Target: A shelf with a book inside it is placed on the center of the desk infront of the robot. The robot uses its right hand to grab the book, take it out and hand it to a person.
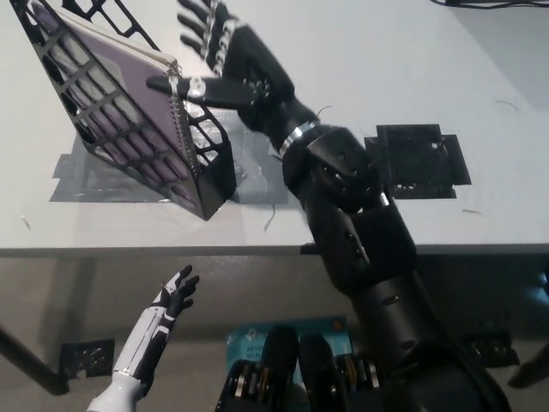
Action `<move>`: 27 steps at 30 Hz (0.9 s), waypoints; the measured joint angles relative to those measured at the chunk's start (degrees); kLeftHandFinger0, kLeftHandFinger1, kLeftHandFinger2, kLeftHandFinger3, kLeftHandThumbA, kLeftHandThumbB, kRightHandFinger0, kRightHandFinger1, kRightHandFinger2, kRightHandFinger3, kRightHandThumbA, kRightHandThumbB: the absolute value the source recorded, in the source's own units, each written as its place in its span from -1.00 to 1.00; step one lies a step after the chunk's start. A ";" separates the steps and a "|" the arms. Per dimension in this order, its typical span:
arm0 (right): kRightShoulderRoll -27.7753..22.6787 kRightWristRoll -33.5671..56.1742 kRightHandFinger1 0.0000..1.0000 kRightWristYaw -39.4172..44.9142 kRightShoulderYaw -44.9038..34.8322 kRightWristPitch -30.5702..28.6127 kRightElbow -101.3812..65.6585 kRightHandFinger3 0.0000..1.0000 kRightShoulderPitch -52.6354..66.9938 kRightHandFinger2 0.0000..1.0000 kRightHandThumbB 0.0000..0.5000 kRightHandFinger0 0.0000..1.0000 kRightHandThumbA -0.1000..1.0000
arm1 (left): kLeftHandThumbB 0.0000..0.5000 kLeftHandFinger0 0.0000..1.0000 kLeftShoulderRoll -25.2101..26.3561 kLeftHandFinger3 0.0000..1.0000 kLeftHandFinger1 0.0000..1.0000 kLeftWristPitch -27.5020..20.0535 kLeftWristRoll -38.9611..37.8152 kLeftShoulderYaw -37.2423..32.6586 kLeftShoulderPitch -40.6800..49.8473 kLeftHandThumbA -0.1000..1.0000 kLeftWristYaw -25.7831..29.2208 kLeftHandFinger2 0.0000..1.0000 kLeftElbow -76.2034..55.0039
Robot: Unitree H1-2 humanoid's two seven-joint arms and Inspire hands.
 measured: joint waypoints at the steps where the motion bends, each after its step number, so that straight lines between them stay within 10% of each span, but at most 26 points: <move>1: 0.13 0.00 1.00 0.03 -0.05 -0.34 1.16 1.00 0.00 1.00 0.29 1.00 1.00 | -0.01 1.00 0.00 1.00 1.00 0.00 0.02 0.00 -0.03 1.00 0.00 1.00 0.00; 8: 1.64 0.09 1.00 0.76 -0.16 -2.15 5.55 1.00 -0.01 1.00 0.60 1.00 1.00 | -0.06 1.00 0.00 1.00 1.00 0.10 0.10 -0.01 -0.19 0.97 0.00 1.00 -0.02; 27: 4.14 0.57 1.00 1.10 -0.53 -2.79 1.33 1.00 -0.02 1.00 0.65 1.00 1.00 | -0.24 1.00 0.04 1.00 1.00 1.48 0.09 -0.41 -1.35 0.97 -0.02 1.00 -0.35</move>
